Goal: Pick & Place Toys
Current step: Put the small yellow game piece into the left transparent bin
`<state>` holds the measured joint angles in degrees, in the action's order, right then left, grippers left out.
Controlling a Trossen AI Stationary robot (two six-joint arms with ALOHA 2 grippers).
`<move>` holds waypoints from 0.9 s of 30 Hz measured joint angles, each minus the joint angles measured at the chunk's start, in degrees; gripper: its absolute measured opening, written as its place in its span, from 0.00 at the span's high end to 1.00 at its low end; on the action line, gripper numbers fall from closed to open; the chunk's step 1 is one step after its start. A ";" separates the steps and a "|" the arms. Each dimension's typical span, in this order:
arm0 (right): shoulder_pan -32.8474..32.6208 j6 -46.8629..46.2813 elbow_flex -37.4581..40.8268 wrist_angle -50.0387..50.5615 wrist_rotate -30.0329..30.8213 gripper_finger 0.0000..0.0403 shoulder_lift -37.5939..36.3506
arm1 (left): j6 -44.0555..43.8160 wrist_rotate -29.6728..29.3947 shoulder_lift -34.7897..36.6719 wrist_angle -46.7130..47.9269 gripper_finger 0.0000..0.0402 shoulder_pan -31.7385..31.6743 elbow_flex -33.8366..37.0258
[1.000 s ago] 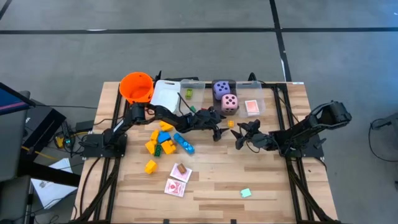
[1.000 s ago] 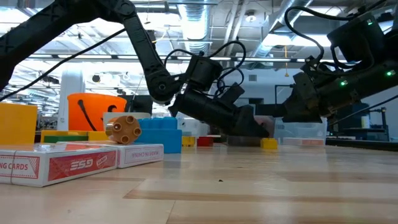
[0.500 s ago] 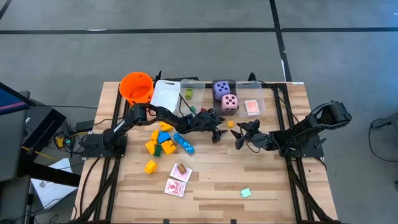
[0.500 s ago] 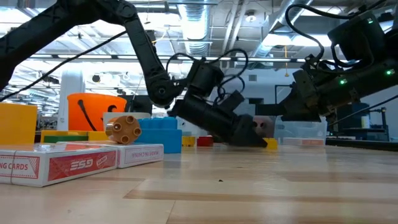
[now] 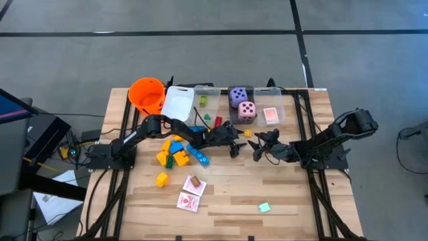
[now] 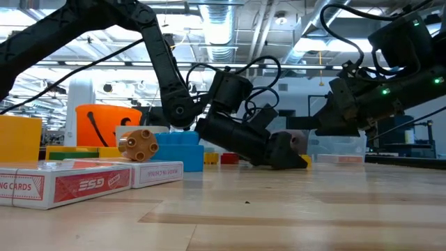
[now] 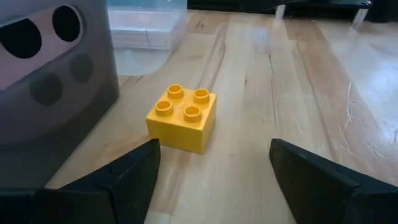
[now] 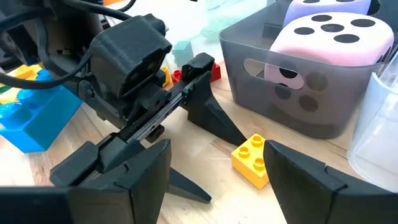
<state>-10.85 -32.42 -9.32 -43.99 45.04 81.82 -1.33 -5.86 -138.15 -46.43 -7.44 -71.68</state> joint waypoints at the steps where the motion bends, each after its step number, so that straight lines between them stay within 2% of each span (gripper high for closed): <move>1: 0.00 0.00 0.00 -0.02 0.00 0.38 0.00 | -0.05 -0.29 -0.02 -0.22 0.26 -0.01 0.00; 11: 0.13 0.06 -0.68 -0.26 0.07 0.38 0.00 | -0.62 -4.75 -0.43 0.59 0.26 0.38 -3.32; 20: -0.35 2.45 -2.05 -0.12 -0.11 0.38 0.00 | -3.28 -6.49 -8.82 -0.08 0.26 0.76 -12.40; 27: -0.44 2.43 -2.05 1.20 -0.17 0.38 0.00 | -3.62 -6.55 -10.84 -0.27 0.27 1.41 -13.42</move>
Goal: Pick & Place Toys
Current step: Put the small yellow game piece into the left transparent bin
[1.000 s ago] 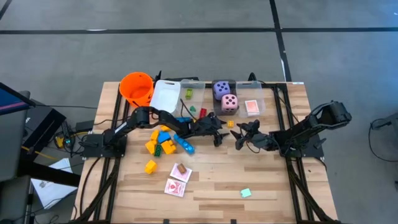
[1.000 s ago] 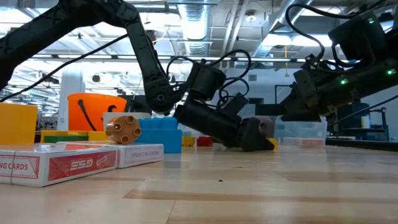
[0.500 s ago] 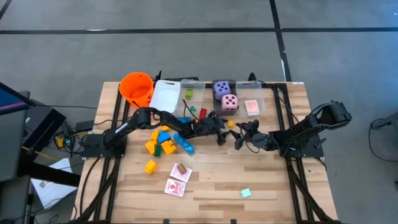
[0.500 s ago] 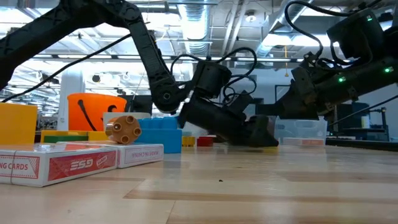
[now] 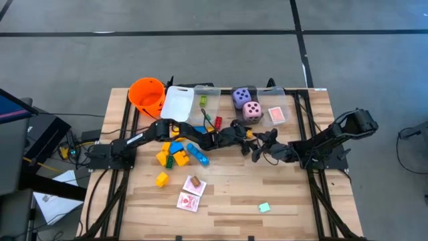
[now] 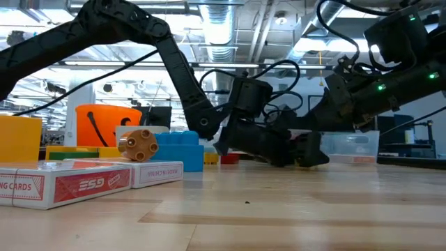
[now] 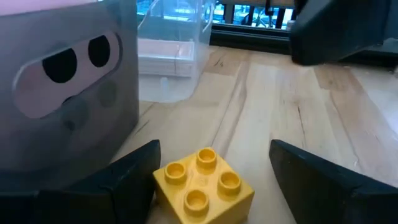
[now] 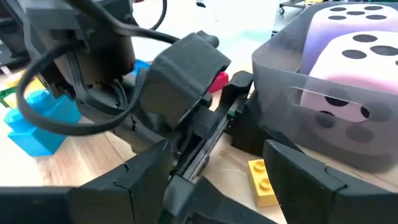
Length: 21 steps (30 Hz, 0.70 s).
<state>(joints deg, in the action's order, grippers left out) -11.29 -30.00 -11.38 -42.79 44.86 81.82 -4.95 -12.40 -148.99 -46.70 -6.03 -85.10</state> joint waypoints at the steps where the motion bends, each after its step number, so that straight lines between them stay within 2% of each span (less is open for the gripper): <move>1: 0.00 0.00 0.00 0.41 0.00 0.38 0.00 | -0.02 0.06 0.00 0.01 0.29 0.05 0.02; 4: 0.00 -0.38 0.00 1.09 -0.02 0.38 0.00 | 0.02 0.27 0.00 0.03 0.37 0.17 0.07; 9: 0.00 -0.66 0.00 1.27 -0.25 0.38 0.00 | -0.07 0.26 0.19 2.08 0.59 0.54 0.09; 16: 0.00 -1.30 0.00 1.25 -1.53 0.38 0.00 | -0.10 -0.12 1.44 4.40 0.59 2.65 0.77; 21: -0.83 -1.51 0.00 1.25 -1.52 0.38 0.00 | 2.54 -0.27 8.47 12.16 0.59 4.70 5.07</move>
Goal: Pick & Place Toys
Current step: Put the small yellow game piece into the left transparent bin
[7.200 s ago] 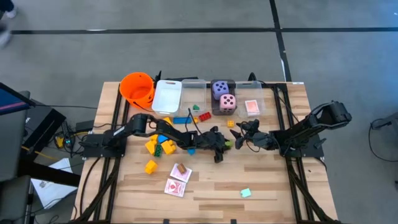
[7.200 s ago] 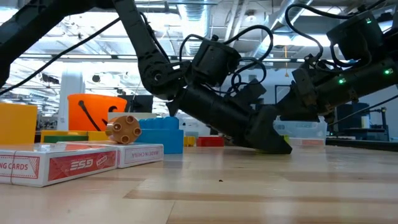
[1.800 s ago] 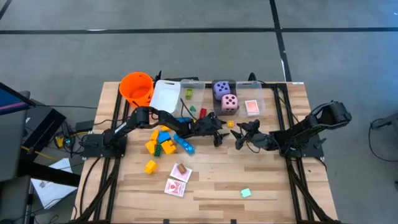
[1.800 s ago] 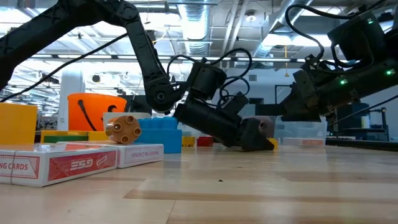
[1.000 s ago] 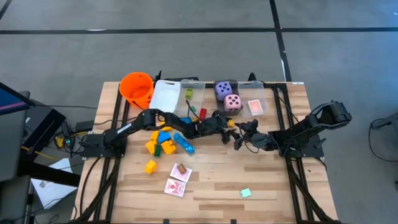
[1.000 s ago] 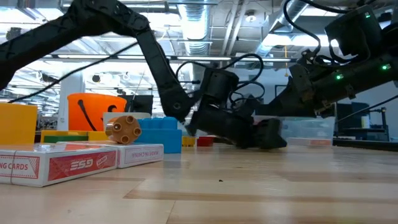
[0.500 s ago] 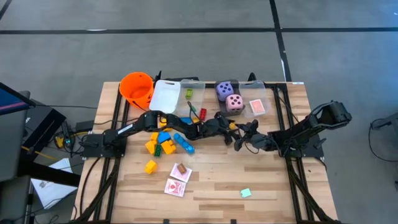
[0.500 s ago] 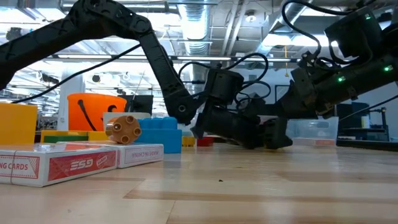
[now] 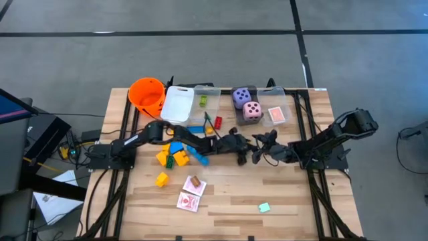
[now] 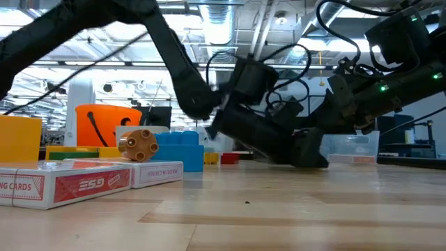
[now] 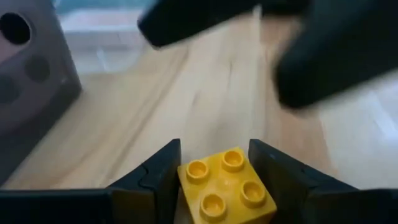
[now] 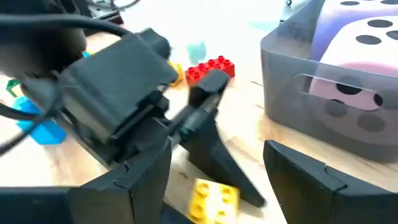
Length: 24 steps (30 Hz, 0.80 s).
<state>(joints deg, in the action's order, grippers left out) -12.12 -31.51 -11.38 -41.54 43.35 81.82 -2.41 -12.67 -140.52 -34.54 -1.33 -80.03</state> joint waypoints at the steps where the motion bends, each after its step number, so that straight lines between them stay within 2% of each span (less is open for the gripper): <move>1: -0.29 0.00 0.00 0.00 0.01 0.38 -0.01 | 0.88 -0.92 2.31 2.59 0.59 0.41 1.39; 7: -1.05 -0.02 0.00 -1.02 0.05 0.38 -0.13 | 4.67 -8.19 16.60 14.77 0.59 1.29 12.95; 12: -1.05 -0.02 0.00 -1.20 0.03 0.38 -0.13 | 3.68 -15.89 30.27 13.77 0.59 0.00 25.41; 17: -1.03 -0.04 0.00 -1.98 0.02 0.38 -0.13 | 3.84 -23.89 42.47 10.21 0.59 -3.43 34.43; 22: -0.96 -0.04 0.00 -4.05 0.05 0.38 -0.13 | 5.24 -22.65 48.72 1.04 0.59 -10.50 39.54; 24: -0.92 -0.06 -0.02 -4.79 0.07 0.38 -0.13 | 5.10 -19.69 49.39 -0.37 0.59 -13.36 40.07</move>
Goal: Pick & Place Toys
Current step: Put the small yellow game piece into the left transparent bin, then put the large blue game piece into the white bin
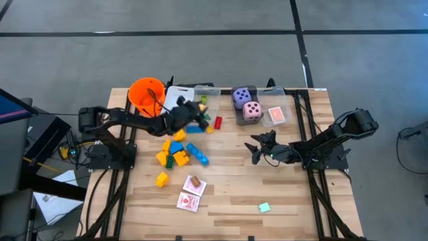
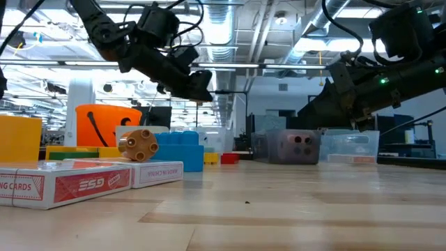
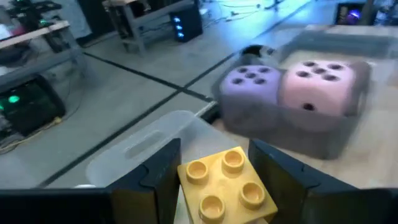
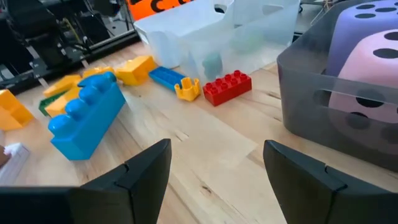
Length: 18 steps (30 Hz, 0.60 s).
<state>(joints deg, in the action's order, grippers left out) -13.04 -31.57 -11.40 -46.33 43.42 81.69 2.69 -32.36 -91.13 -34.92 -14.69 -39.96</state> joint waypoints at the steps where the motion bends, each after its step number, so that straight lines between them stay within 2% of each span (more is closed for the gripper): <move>1: 0.00 0.01 0.00 -0.18 -0.01 0.38 0.00 | -0.05 1.29 0.04 -0.39 0.59 -1.48 0.00; 7: 0.07 -0.49 0.00 -0.76 0.02 0.38 0.00 | -0.09 14.28 -2.33 -0.69 0.58 -8.32 0.00; 9: 0.09 -1.74 0.00 -0.74 0.06 0.38 0.00 | 0.00 16.38 -3.62 -1.44 0.48 -9.33 -0.03; 15: 0.76 -2.00 0.00 -0.78 0.11 0.38 0.00 | -1.92 16.72 -6.12 -1.59 0.09 -10.48 -0.04; 18: 1.25 -2.00 0.00 -0.85 0.13 0.38 0.00 | -5.97 16.46 -6.21 -0.93 0.04 -9.91 -0.06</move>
<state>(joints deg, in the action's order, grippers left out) -11.78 -33.56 -11.40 -47.18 43.55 81.69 -3.28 -15.90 -97.34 -35.84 -24.60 -40.02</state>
